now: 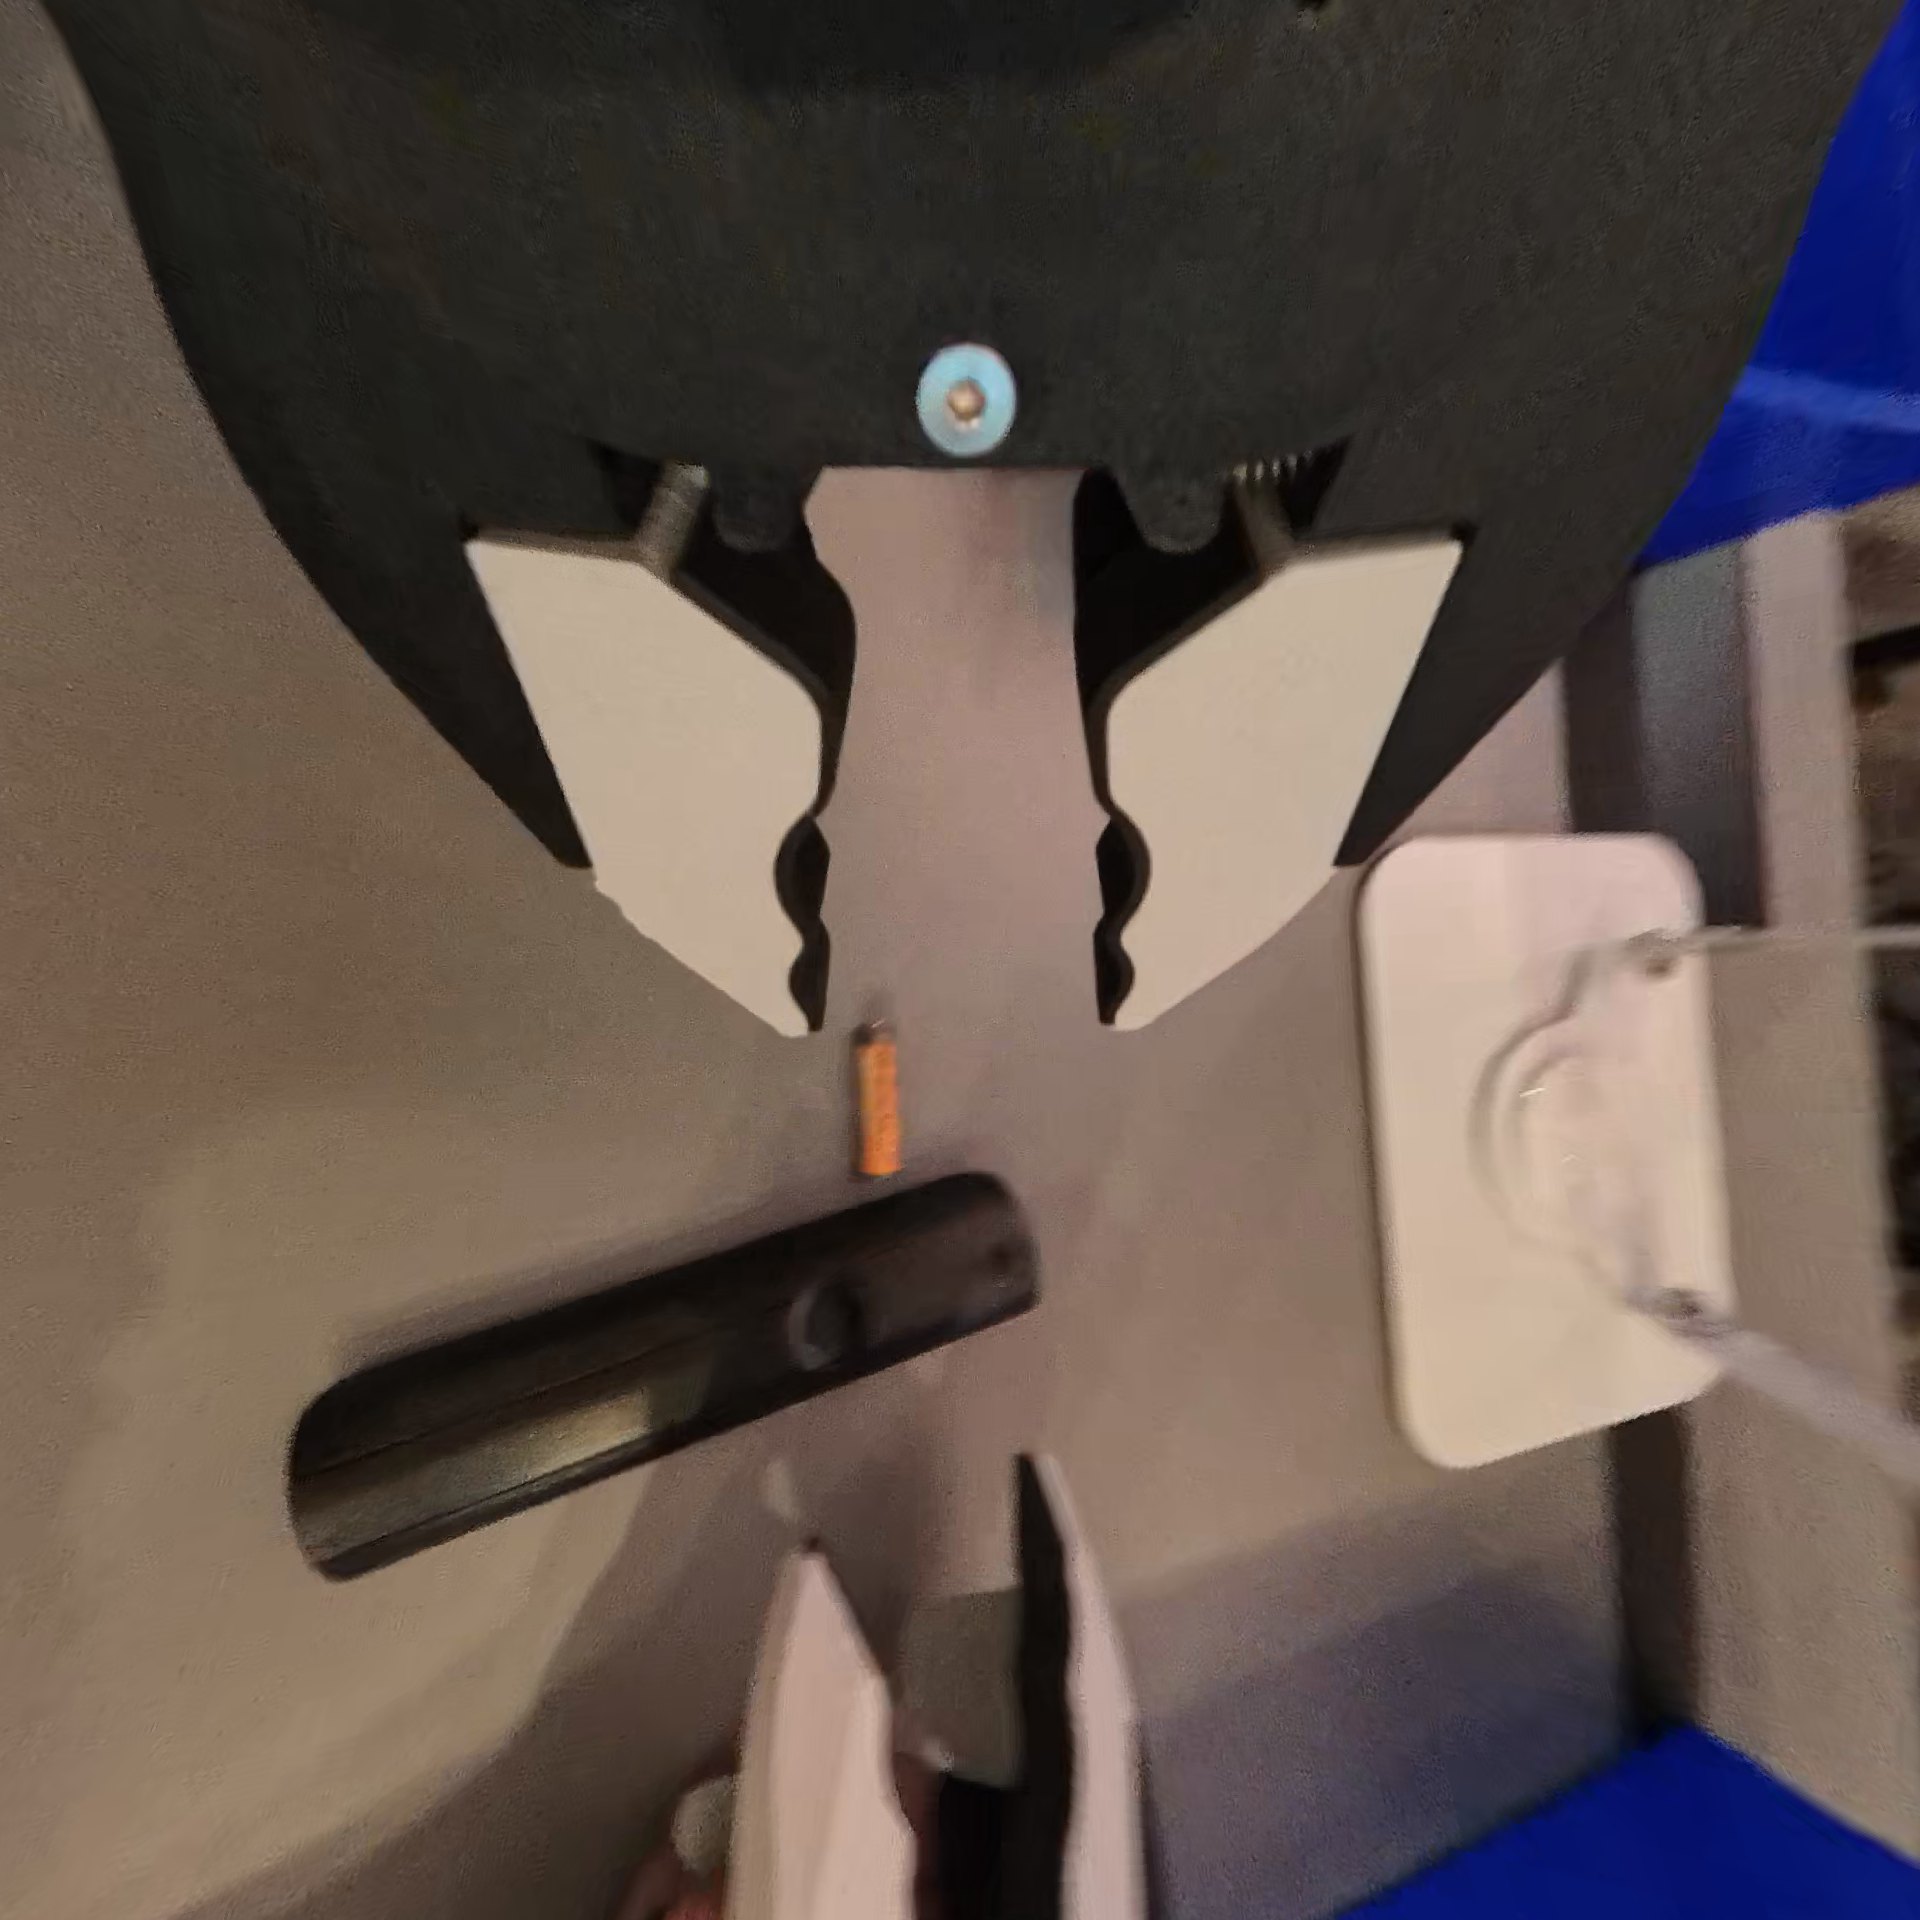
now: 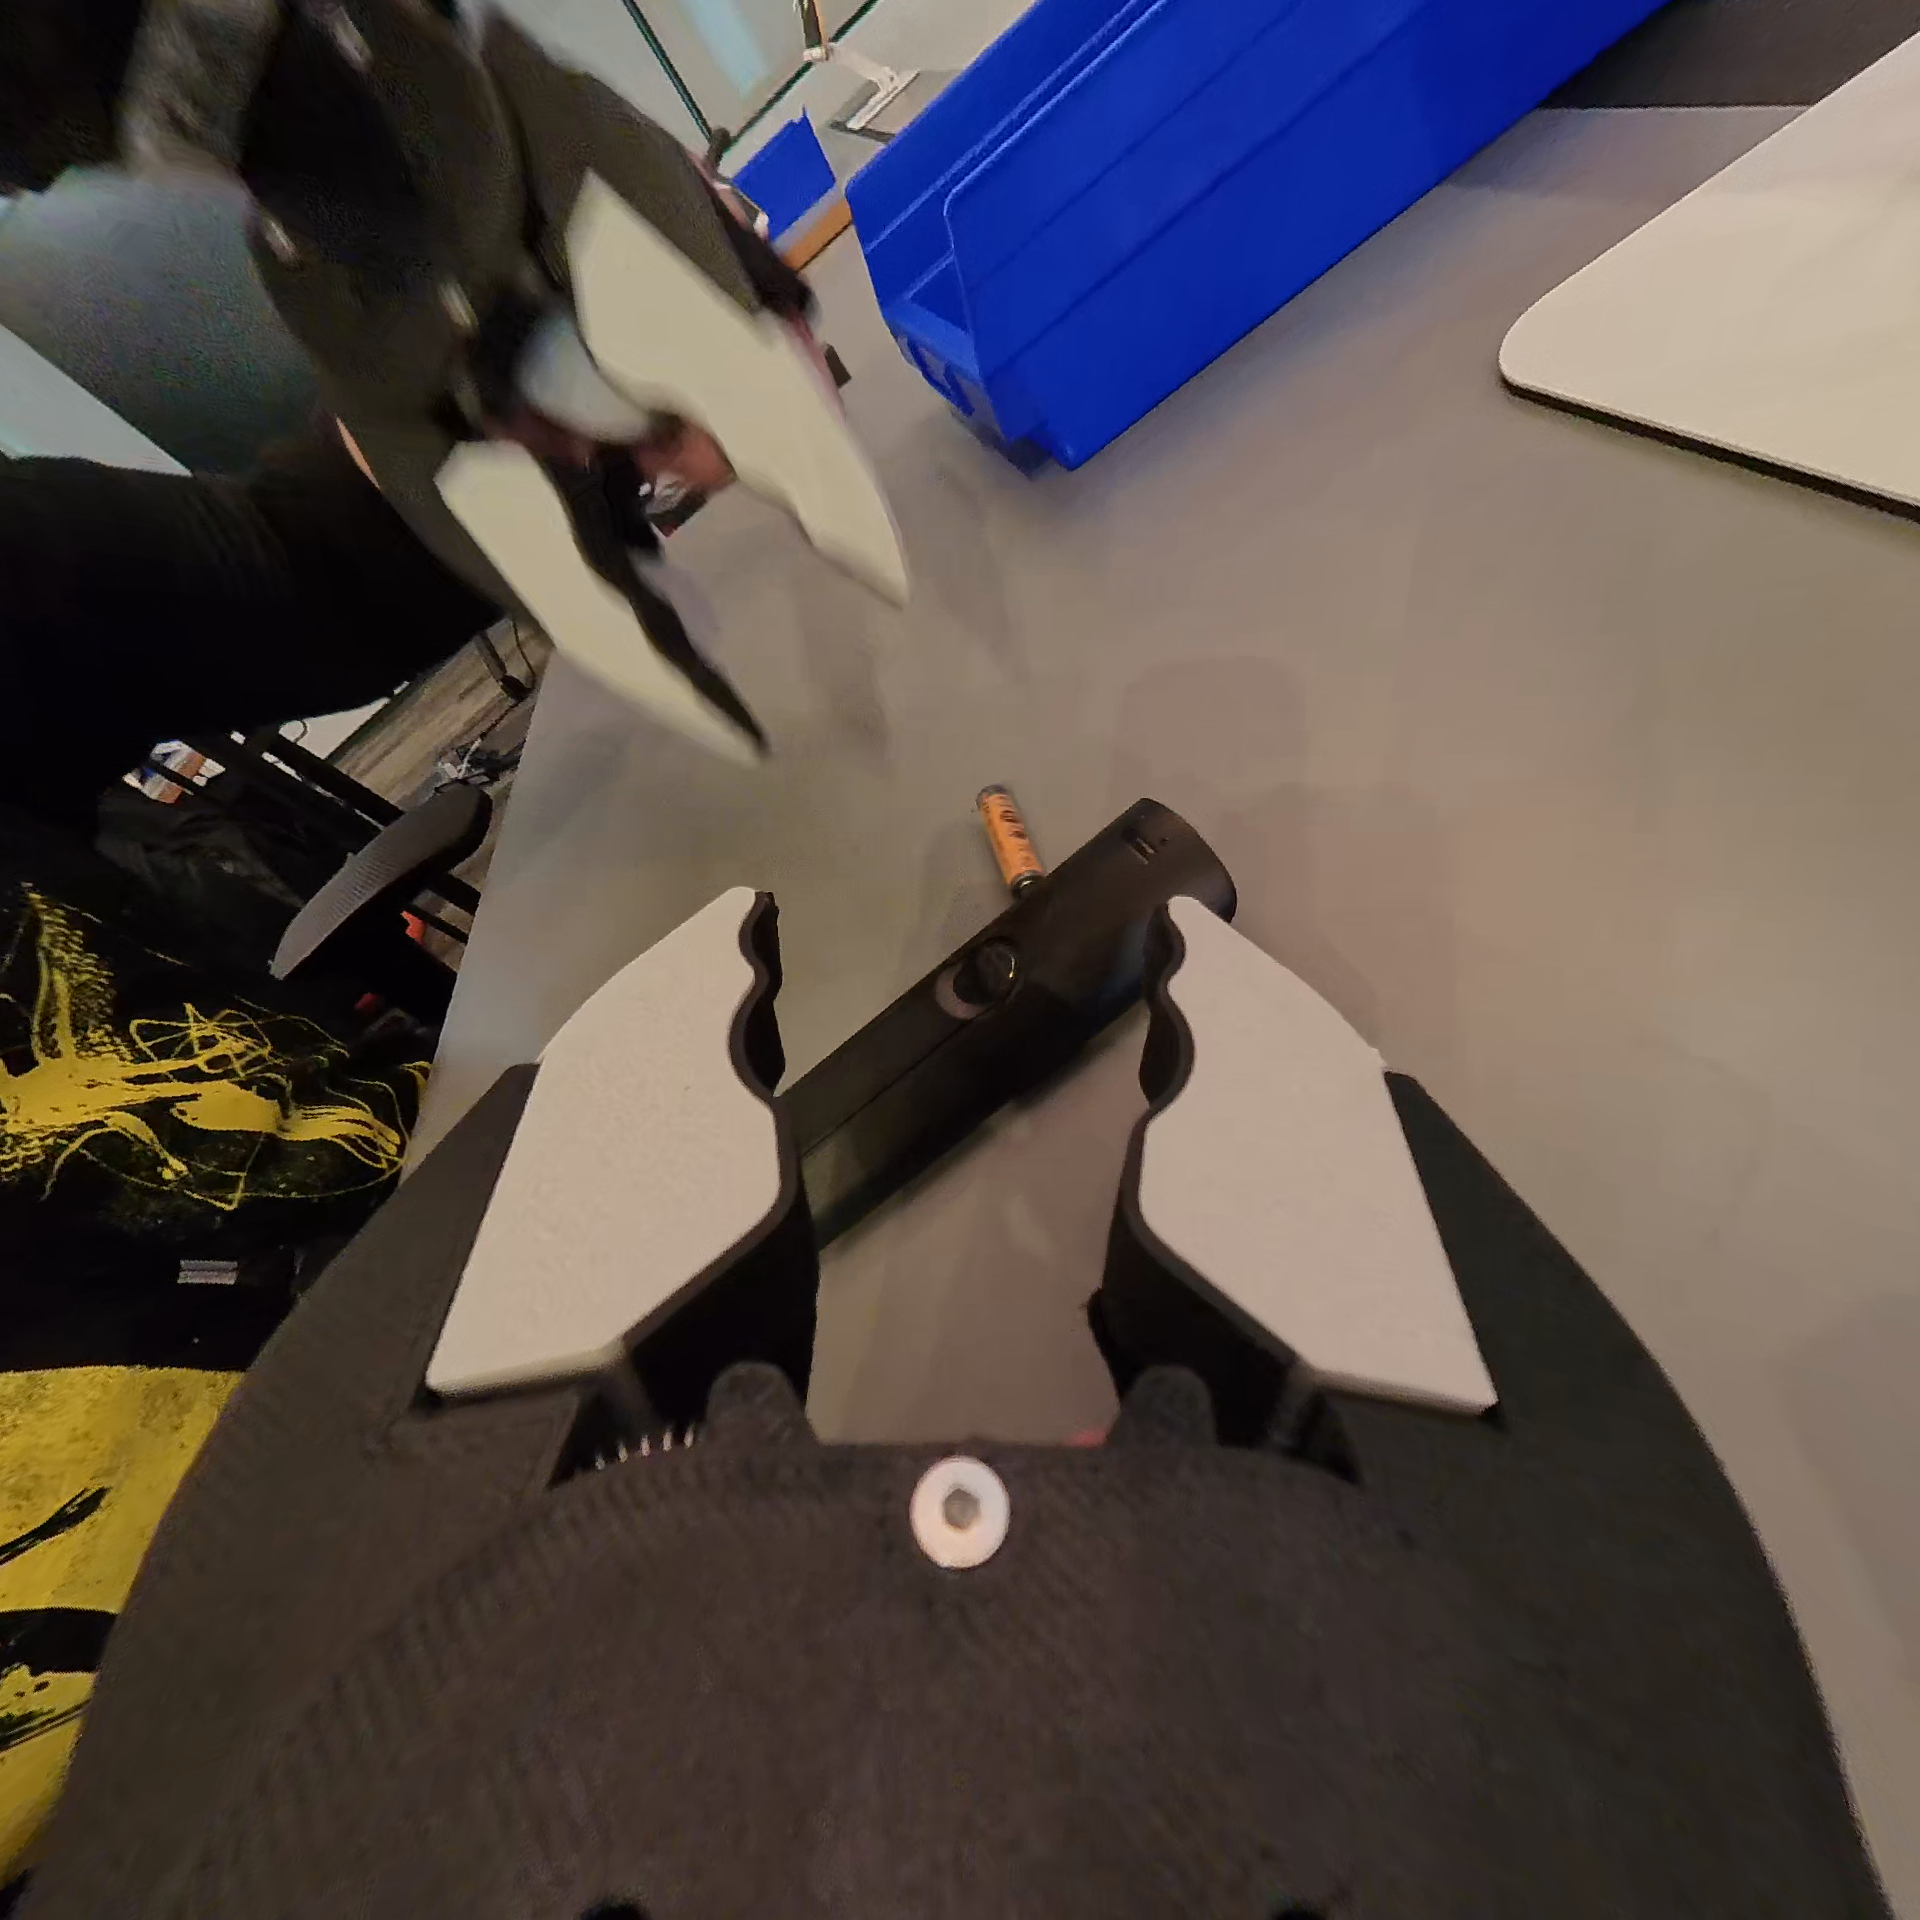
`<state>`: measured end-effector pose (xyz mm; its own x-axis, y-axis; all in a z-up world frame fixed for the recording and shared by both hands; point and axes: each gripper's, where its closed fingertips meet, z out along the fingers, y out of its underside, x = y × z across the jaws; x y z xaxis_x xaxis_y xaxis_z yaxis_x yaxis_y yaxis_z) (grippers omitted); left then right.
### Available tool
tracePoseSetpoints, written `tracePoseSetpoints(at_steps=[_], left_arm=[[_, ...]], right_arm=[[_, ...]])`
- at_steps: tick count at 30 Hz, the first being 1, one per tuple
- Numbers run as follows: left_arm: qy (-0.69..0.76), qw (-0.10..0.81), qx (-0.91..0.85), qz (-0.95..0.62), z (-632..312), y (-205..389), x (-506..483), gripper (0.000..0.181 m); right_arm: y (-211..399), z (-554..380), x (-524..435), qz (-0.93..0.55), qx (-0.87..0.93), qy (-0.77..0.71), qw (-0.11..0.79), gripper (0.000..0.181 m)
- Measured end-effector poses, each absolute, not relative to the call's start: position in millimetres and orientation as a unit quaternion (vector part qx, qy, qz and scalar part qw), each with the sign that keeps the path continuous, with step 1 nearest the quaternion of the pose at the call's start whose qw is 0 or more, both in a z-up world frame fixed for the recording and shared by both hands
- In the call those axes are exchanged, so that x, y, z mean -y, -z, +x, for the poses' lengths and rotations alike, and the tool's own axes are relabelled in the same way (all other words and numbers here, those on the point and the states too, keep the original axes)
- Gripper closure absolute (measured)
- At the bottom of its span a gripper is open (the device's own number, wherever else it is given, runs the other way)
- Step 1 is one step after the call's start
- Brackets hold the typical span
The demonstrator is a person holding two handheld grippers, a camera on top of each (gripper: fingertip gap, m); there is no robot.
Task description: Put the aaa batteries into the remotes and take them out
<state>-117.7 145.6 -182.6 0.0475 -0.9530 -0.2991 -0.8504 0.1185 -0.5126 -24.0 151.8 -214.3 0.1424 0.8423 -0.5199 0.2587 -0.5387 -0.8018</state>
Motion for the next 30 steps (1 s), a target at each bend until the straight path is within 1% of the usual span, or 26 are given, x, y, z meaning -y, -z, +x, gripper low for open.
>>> tracePoseSetpoints(at_steps=[1, 3, 5, 7, 9, 11, 13, 15, 16, 17, 18, 19, 20, 22, 25, 29, 30], left_arm=[[0.056, 0.328, -0.669, -0.665, -138, 160, -163, 0.134], [0.001, 0.356, -0.625, -0.695, -191, 128, -205, 0.132], [-0.04, 0.351, -0.583, -0.732, -243, 122, -251, 0.127], [-0.064, 0.338, -0.552, -0.759, -287, 132, -296, 0.126], [-0.081, 0.322, -0.525, -0.784, -321, 153, -338, 0.129], [-0.084, 0.271, -0.526, -0.802, -342, 190, -366, 0.12], [-0.091, 0.235, -0.529, -0.81, -353, 225, -389, 0.118], [-0.095, 0.21, -0.532, -0.815, -356, 250, -405, 0.106], [-0.097, 0.199, -0.538, -0.813, -356, 259, -410, 0.095], [-0.09, 0.193, -0.544, -0.812, -354, 263, -414, 0.09], [-0.07, 0.216, -0.535, -0.814, -347, 259, -422, 0.076], [-0.053, 0.208, -0.533, -0.818, -345, 261, -424, 0.075], [-0.04, 0.184, -0.536, -0.823, -346, 267, -422, 0.067], [0.028, 0.156, -0.529, -0.833, -338, 277, -415, 0.059], [0.085, 0.141, -0.512, -0.843, -336, 285, -415, 0.059], [0.104, 0.172, -0.508, -0.837, -332, 286, -419, 0.054], [0.106, 0.173, -0.508, -0.837, -332, 286, -418, 0.056]], right_arm=[[213, -23, -153, -0.702, 0.387, -0.529, 0.278, 0.115], [212, -22, -154, -0.701, 0.38, -0.535, 0.279, 0.115], [213, -23, -154, -0.702, 0.381, -0.535, 0.277, 0.115], [214, -24, -153, -0.702, 0.386, -0.532, 0.274, 0.115], [214, -24, -152, -0.701, 0.387, -0.534, 0.273, 0.115], [212, -23, -153, -0.699, 0.382, -0.54, 0.272, 0.115], [210, -22, -154, -0.696, 0.376, -0.548, 0.272, 0.115], [209, -21, -154, -0.693, 0.371, -0.554, 0.272, 0.115], [208, -21, -154, -0.692, 0.37, -0.556, 0.272, 0.115], [208, -20, -154, -0.691, 0.369, -0.559, 0.272, 0.114], [207, -20, -154, -0.69, 0.368, -0.561, 0.271, 0.114], [207, -20, -154, -0.689, 0.367, -0.563, 0.271, 0.114], [206, -19, -155, -0.688, 0.366, -0.565, 0.272, 0.114], [206, -20, -154, -0.688, 0.366, -0.565, 0.271, 0.114], [206, -20, -153, -0.687, 0.37, -0.565, 0.27, 0.114], [206, -20, -153, -0.685, 0.367, -0.568, 0.271, 0.114], [205, -19, -153, -0.684, 0.366, -0.57, 0.27, 0.114]])
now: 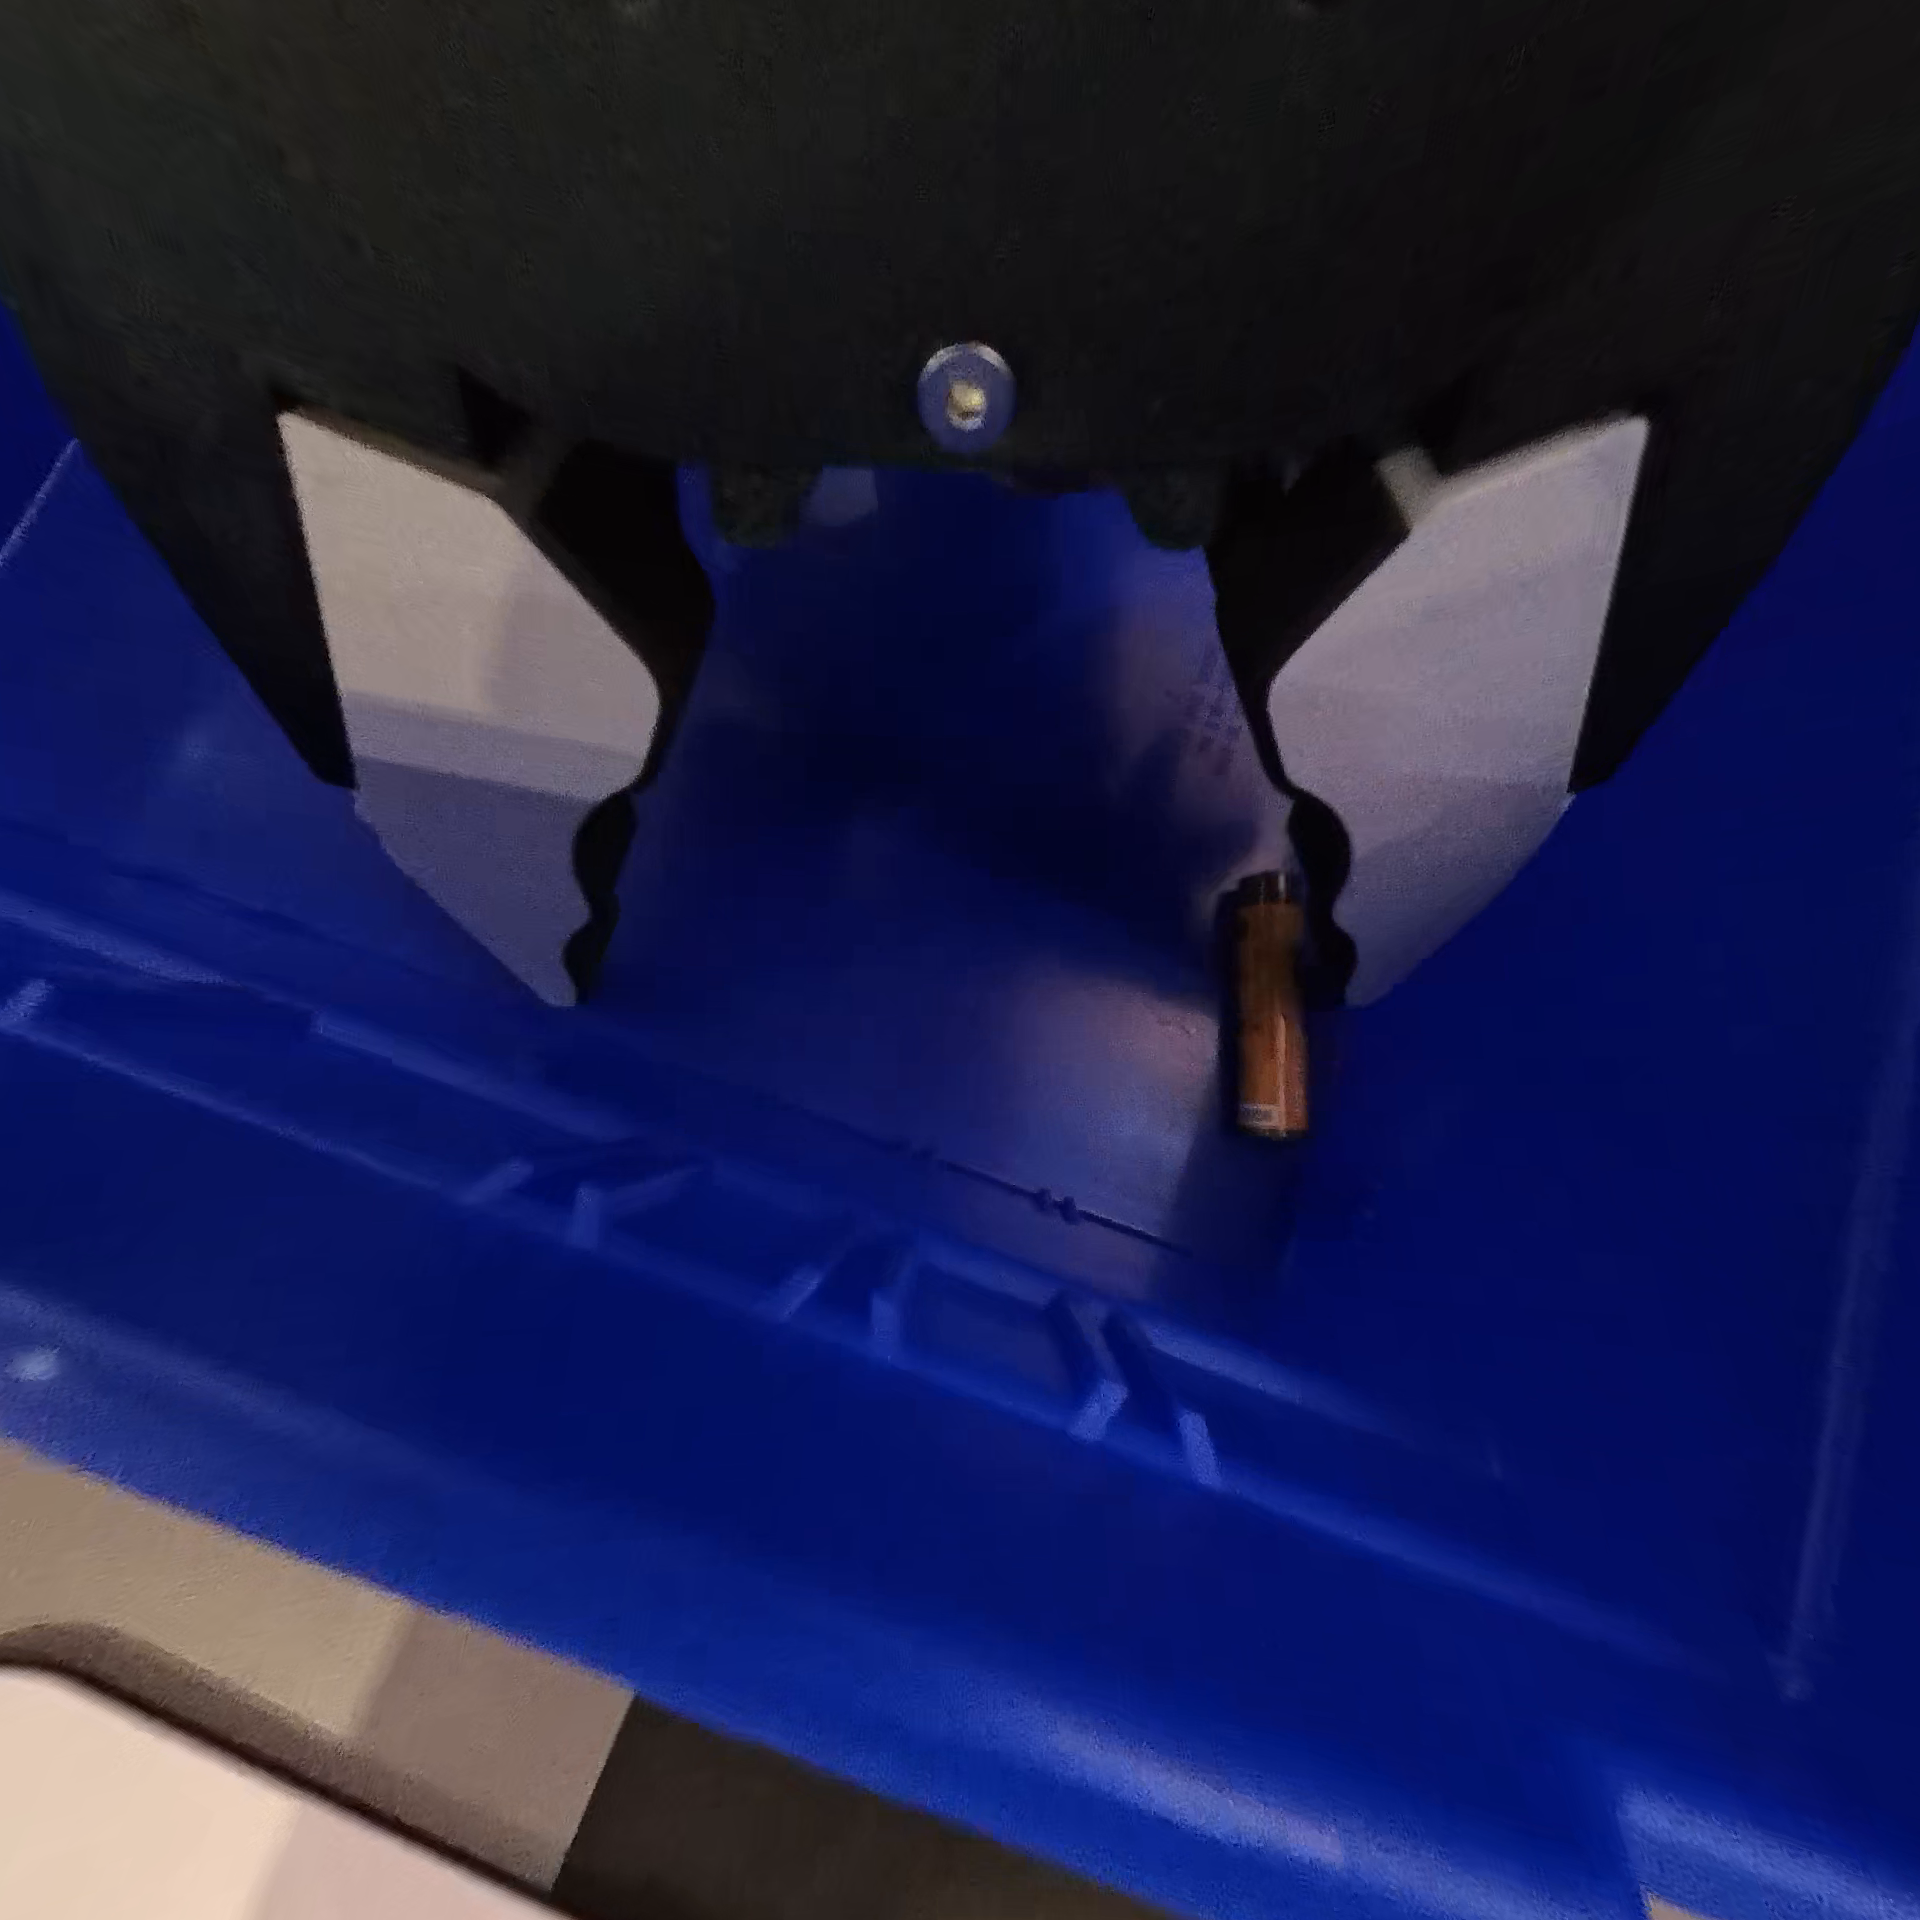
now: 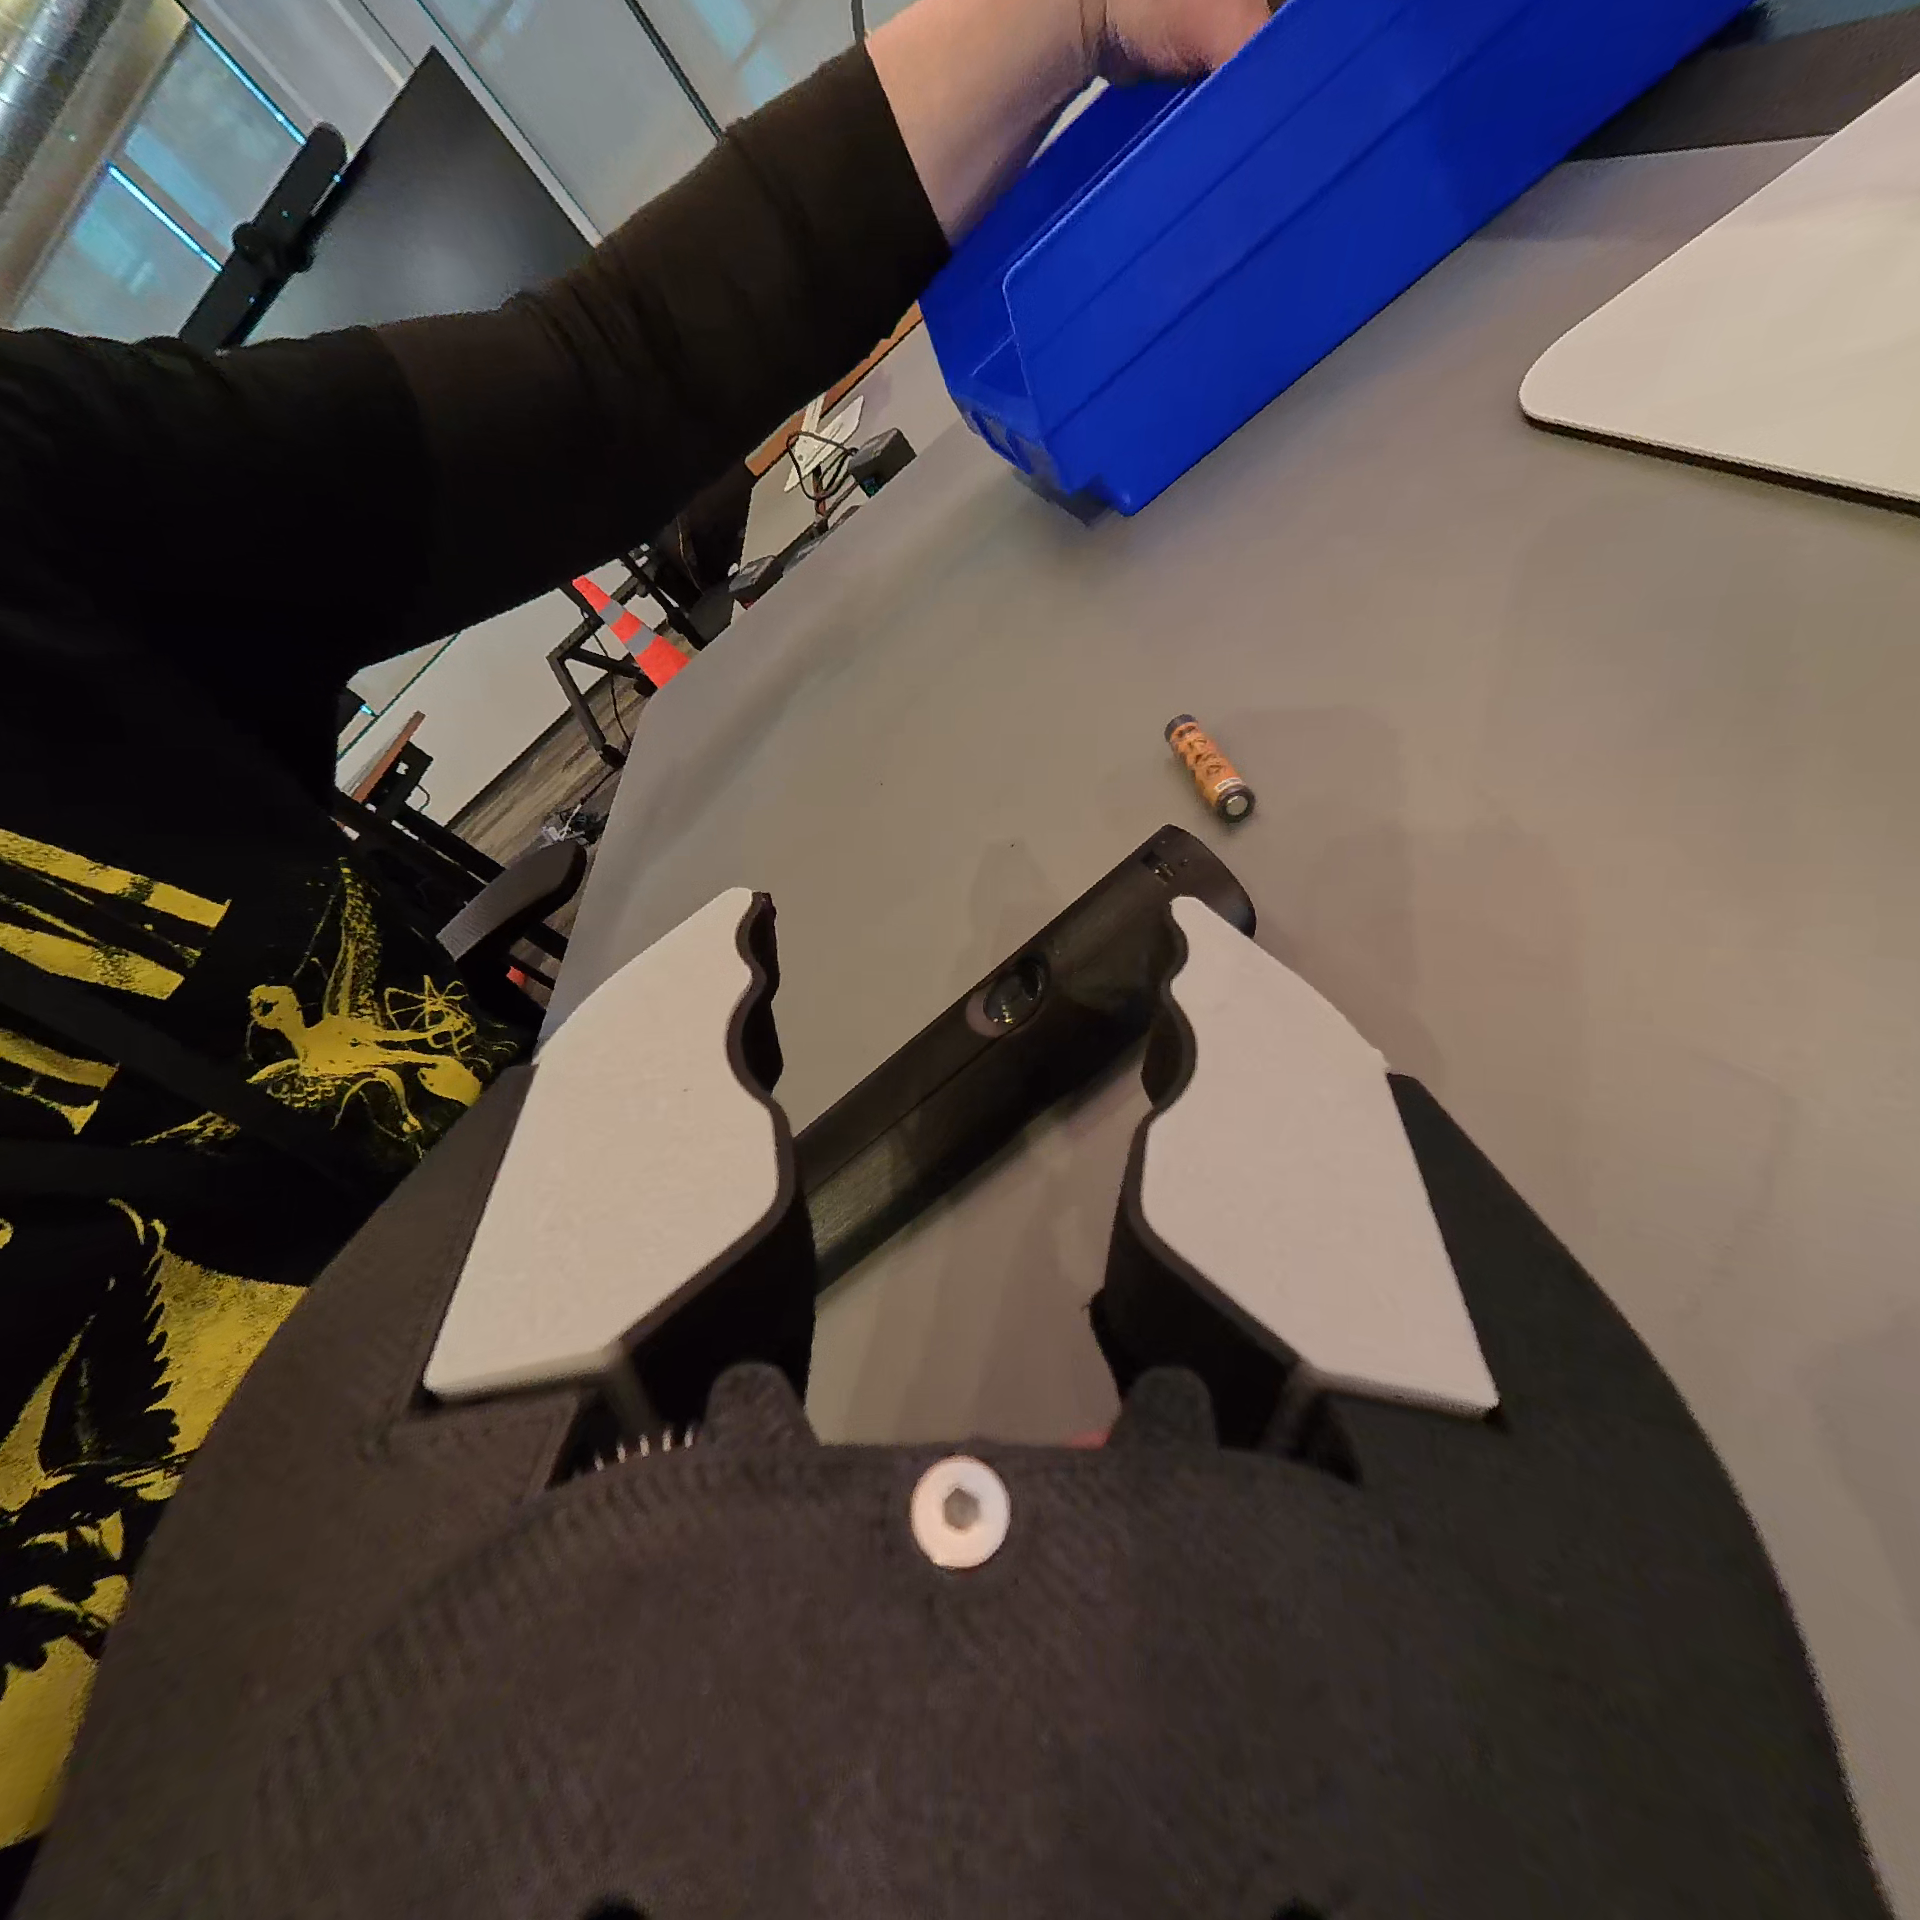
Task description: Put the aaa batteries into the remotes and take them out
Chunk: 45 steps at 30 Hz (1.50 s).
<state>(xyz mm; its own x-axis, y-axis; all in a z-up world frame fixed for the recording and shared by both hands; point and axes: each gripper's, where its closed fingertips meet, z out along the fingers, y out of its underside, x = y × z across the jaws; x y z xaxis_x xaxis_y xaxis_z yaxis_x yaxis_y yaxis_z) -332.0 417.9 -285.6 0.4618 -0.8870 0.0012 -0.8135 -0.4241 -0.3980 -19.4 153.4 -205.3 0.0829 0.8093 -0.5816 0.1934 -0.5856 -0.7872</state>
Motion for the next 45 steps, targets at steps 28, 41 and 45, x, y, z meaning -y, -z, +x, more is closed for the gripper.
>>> tracePoseSetpoints(at_steps=[28, 41, 45], left_arm=[[0.09, 0.268, -0.298, -0.912, -338, 276, -441, 0.159], [0.007, 0.302, -0.455, -0.838, -326, 268, -446, 0.121], [0.067, 0.27, -0.462, -0.842, -321, 272, -447, 0.136]], right_arm=[[207, -21, -151, -0.685, 0.368, -0.574, 0.256, 0.113], [206, -21, -151, -0.682, 0.367, -0.578, 0.257, 0.113], [206, -21, -150, -0.683, 0.37, -0.575, 0.257, 0.113]])
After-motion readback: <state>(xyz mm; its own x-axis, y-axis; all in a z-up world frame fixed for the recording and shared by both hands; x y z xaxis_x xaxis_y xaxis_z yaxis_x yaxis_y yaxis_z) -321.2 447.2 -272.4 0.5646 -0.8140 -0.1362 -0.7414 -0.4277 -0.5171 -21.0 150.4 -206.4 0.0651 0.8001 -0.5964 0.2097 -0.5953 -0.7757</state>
